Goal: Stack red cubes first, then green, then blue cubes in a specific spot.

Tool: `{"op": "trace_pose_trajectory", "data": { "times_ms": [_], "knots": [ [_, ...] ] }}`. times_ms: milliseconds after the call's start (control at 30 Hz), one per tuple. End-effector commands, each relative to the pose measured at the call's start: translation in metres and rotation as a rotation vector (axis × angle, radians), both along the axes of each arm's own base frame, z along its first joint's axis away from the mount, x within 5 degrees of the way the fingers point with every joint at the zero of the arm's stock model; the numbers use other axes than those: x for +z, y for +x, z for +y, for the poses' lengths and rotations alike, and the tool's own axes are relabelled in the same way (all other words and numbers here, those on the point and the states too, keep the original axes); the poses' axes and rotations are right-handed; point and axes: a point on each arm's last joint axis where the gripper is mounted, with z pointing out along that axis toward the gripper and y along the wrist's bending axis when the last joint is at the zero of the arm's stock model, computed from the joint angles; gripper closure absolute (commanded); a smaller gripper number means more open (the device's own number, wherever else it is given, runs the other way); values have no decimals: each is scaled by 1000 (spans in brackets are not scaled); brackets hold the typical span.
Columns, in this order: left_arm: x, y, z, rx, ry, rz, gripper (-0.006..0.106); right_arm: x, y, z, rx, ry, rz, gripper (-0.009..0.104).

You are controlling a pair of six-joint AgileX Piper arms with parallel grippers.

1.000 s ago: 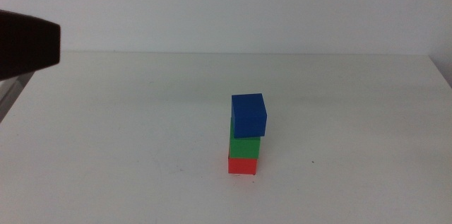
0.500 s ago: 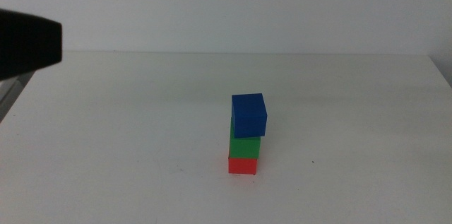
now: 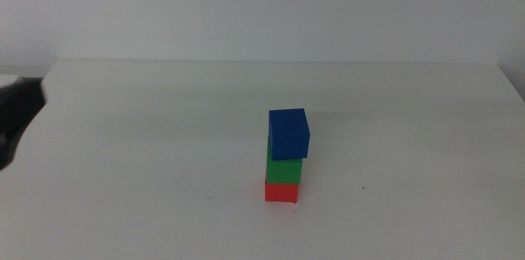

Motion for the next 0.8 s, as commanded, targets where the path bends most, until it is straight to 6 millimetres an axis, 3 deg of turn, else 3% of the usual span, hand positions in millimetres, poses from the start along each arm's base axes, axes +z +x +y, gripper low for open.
{"op": "trace_pose_trajectory", "data": {
  "times_ms": [0,300,567,667,767],
  "knots": [
    [-10,-7,8,59,9,-3,7,1,-1,-1,-8,-8,-16,2],
    [-30,-33,24,214,11,-55,7,1,-1,-1,-11,0,-15,2],
    [-36,-35,24,223,10,-47,7,0,-1,-1,-10,1,-9,2],
    [-49,-34,24,220,7,-78,7,-25,-6,-4,-42,15,-84,2],
    [-72,-36,24,216,-1,-168,7,-63,-19,-8,-89,-7,-159,2]
  ]
}}
